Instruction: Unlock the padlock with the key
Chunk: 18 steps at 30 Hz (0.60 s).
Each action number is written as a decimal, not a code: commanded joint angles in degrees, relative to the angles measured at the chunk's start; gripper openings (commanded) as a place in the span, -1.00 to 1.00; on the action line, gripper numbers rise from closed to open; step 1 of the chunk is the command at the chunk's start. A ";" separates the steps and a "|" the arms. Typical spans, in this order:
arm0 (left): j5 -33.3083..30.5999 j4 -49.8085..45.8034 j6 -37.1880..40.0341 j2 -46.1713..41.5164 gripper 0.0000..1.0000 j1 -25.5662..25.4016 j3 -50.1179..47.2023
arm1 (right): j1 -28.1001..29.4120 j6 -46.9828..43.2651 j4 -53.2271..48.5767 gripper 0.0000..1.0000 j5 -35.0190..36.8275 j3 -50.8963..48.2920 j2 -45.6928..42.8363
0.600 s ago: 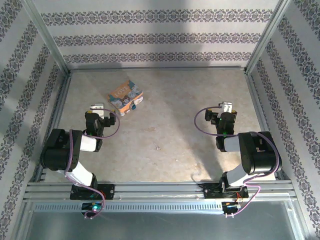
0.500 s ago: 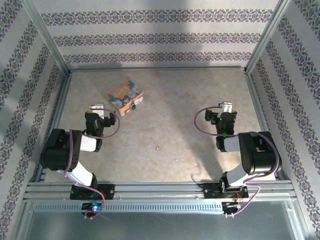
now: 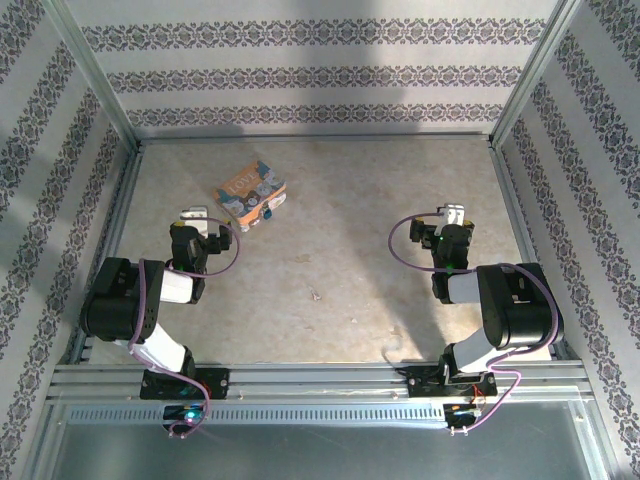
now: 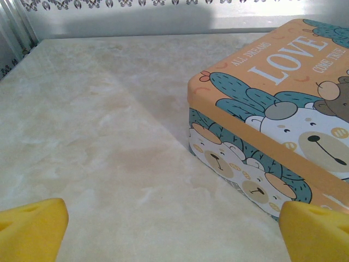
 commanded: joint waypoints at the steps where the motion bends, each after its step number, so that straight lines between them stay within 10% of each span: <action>1: -0.04 -0.10 -0.19 -0.47 0.99 0.25 0.39 | 0.70 0.31 1.47 0.97 0.79 -0.39 -0.60; 18: -3.28 -9.42 -0.65 -12.76 0.99 0.32 -0.53 | -0.62 2.36 -7.19 0.97 0.18 -1.07 -12.16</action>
